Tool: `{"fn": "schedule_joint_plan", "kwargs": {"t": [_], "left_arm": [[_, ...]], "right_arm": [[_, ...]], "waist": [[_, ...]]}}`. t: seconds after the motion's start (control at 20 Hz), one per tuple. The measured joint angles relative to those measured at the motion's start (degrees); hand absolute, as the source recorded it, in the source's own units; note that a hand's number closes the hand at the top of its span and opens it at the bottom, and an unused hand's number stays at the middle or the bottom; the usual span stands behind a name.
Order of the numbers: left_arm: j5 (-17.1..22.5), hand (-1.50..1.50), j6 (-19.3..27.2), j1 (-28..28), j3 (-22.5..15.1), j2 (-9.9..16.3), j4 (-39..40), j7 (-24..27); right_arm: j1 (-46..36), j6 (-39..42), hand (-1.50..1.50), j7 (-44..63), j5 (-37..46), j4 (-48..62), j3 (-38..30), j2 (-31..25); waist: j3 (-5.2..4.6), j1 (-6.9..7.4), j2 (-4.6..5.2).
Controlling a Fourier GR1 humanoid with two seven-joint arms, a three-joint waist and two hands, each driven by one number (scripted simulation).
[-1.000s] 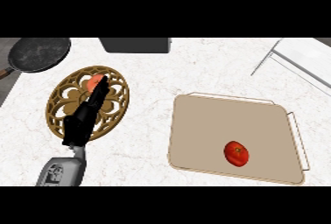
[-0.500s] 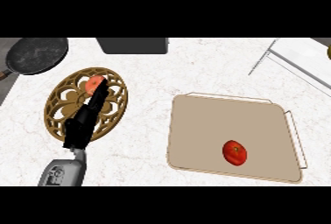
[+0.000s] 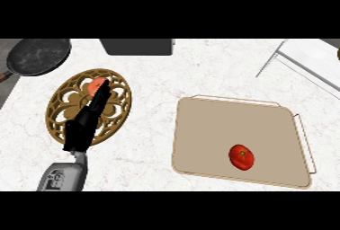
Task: Pick the lemon from the tray and place it in the tiered shelf
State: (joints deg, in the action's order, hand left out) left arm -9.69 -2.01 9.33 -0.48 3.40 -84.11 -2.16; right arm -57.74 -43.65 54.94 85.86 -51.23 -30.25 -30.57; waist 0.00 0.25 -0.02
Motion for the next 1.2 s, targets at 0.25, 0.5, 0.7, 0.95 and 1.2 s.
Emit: {"fn": "schedule_joint_plan", "kwargs": {"t": [0.25,0.5,0.7,0.95,1.2], "left_arm": [[-0.4,0.00,0.5,-0.3,0.1,-0.2,0.9,1.1],[-0.2,0.00,0.7,-0.4,0.7,0.2,0.3,0.3],[-0.3,0.00,1.3,-0.3,1.0,-0.1,0.1,-0.4],[-0.2,0.00,1.5,-1.1,1.5,0.3,0.1,-0.4],[0.1,0.00,1.4,-2.7,2.1,0.7,0.3,0.8]], "right_arm": [[-0.1,-1.6,-1.50,-0.1,-1.7,-7.9,-1.1,-0.8],[1.5,1.8,-1.50,4.4,0.6,-20.1,-3.3,-0.9],[4.6,7.9,-1.50,7.4,0.8,-31.2,-6.0,0.5],[10.5,18.2,-1.50,9.3,-0.6,-45.1,-9.0,4.1],[18.4,30.0,-1.50,8.1,-4.1,-60.1,-11.5,8.1]], "waist": [[-0.02,-0.53,-0.16],[-0.06,-1.33,-0.56],[-0.08,-2.23,-0.89],[-0.09,-3.54,-1.38],[-0.12,-4.70,-1.67]]}}
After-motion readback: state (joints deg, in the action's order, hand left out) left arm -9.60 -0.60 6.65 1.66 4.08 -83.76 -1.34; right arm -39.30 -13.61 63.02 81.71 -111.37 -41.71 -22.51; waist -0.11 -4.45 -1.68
